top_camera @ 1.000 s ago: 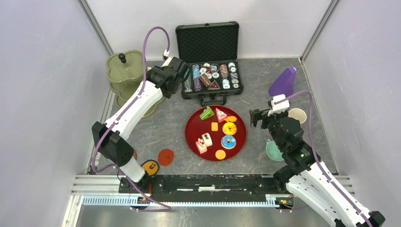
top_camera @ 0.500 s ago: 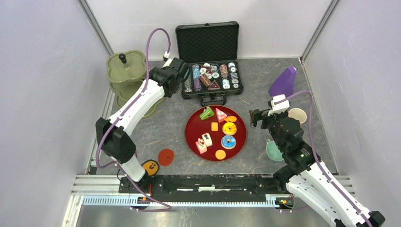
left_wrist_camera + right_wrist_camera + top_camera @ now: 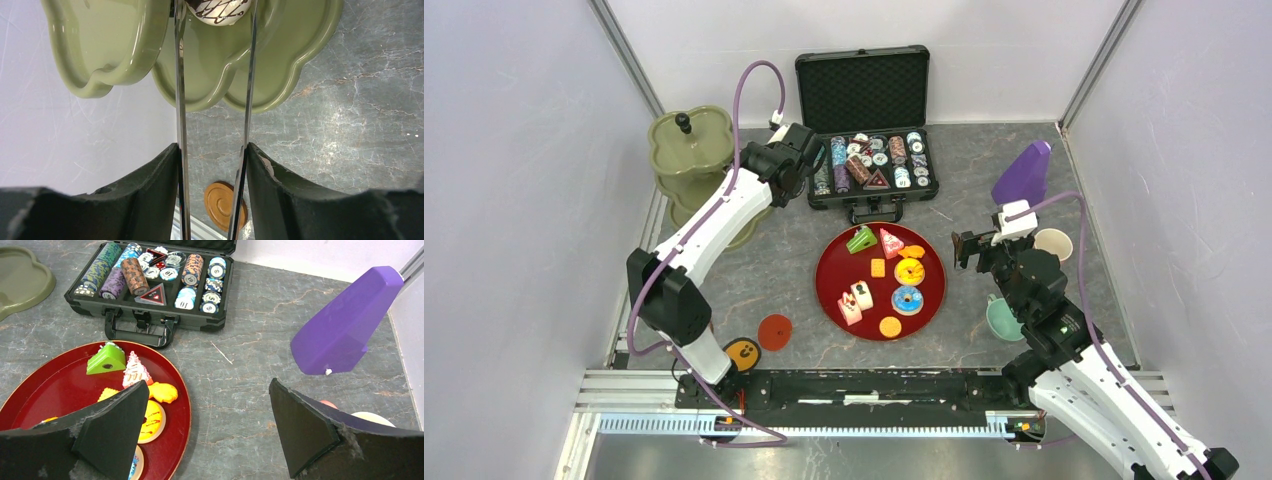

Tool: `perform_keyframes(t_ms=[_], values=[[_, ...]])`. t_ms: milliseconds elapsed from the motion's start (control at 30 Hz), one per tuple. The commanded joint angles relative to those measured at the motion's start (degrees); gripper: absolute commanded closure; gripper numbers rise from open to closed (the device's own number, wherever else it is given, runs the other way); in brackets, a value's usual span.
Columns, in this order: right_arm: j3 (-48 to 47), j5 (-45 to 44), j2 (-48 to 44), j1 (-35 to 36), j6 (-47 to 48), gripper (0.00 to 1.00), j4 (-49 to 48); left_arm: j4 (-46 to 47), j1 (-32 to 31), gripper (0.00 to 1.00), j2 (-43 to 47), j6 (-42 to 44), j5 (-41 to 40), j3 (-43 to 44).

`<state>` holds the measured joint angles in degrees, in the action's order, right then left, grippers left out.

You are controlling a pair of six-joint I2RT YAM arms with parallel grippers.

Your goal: Serve the afternoon tea

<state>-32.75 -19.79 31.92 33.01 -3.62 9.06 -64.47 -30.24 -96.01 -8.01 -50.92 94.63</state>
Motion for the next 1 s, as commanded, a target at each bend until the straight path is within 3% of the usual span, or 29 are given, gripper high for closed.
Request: perform_keyframes(t_ms=[0,400,700,833,967], values=[[0.14,-0.93,-0.34,0.36,-0.13,0.02,-1.85,1.80,0.27,0.43,1.53,1.50,-1.43,0.28],[0.23,-0.59,0.04,0.38,-0.25,0.02,-2.11,1.60,0.27,0.39,2.75,1.76,-0.94,0.38],[0.05,-0.44,0.19,0.41,-0.25,0.02,-2.10,1.09,-0.90,0.44,6.89,0.65,3.44,2.39],[-0.03,-0.41,0.76,0.39,-0.27,0.02,-2.38,1.07,-1.75,0.45,10.01,-0.18,12.25,3.46],[-0.37,-0.16,1.25,0.38,-0.27,0.02,-2.31,2.94,-2.10,0.47,14.83,-0.61,32.69,0.75]])
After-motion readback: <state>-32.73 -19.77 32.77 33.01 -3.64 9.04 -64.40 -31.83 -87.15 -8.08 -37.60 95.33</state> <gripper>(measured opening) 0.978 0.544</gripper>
